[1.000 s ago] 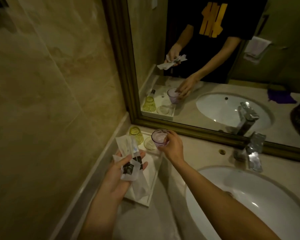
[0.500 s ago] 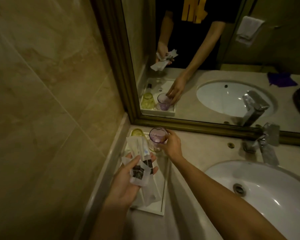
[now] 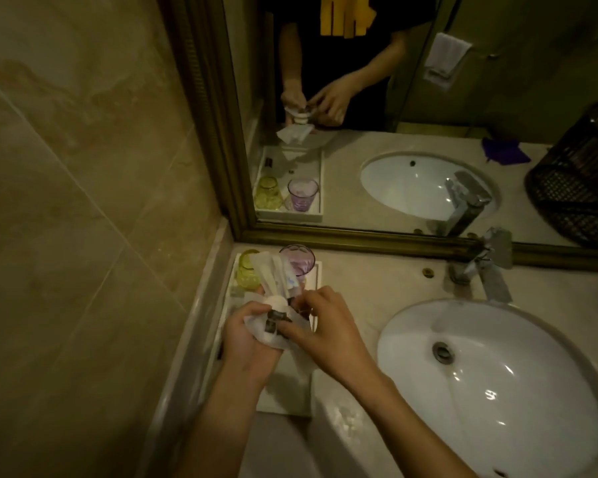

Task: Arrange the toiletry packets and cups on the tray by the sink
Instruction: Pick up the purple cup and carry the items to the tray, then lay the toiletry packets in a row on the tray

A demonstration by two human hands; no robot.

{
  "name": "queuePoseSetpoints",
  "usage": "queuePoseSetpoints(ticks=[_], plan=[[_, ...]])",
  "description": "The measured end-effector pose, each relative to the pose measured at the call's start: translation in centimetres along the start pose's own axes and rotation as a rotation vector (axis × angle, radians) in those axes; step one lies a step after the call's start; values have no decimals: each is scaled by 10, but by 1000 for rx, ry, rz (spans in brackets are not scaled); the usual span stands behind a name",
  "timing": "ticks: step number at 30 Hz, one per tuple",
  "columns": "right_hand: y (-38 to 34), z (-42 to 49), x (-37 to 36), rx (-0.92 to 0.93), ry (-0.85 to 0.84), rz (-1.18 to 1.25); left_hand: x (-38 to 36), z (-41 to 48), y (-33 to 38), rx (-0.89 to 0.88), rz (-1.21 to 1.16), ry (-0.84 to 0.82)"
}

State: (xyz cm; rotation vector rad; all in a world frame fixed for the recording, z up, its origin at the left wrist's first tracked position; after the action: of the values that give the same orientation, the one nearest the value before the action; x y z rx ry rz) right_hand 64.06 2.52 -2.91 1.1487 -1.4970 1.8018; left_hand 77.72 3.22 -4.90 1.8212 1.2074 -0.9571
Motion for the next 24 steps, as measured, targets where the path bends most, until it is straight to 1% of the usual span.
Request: queuePoseSetpoints(ticks=[2, 3, 6, 9, 11, 13, 15, 17, 19, 21, 24], plan=[[-2, -1, -1, -54, -23, -23, 1, 1, -5, 2, -5, -6], [-4, -1, 1, -69, -19, 15, 1, 2, -5, -1, -35, -21], [-2, 0, 8, -124, -15, 323, 4, 1, -2, 7, -101, -47], [4, 2, 5, -188, -10, 589, 10, 1, 4, -48, -119, -40], [12, 3, 0, -255, 56, 682, 16, 0, 10, -98, -145, -27], [28, 3, -6, -373, 168, 721, 22, -1, 18, -138, -174, 1], [46, 3, -19, -495, 230, 708, 29, -3, 25, -158, -176, 20], [60, 3, -39, -615, 203, 625, 36, -6, 31, -171, -170, 34], [65, 4, -62, -690, 143, 501, 42, -8, 35, -177, -149, 47], [65, 5, -81, -696, 122, 390, 46, -10, 37, -180, -145, 55], [61, 11, -106, -622, 91, 183, 49, -11, 38, -198, -101, 55]])
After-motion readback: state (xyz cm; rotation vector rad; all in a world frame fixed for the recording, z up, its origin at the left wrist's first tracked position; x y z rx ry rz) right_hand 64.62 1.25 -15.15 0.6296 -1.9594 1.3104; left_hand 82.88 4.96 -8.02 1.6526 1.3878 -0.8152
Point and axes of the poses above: each hand's wrist, its own z-axis towards the middle knuckle, its own x-axis out of the back of the hand, y = z × x, the point moved 1 cm from there along z, towards the middle knuckle, and after that the axes turned 14 degrees about -z, right-handed, at the moved point
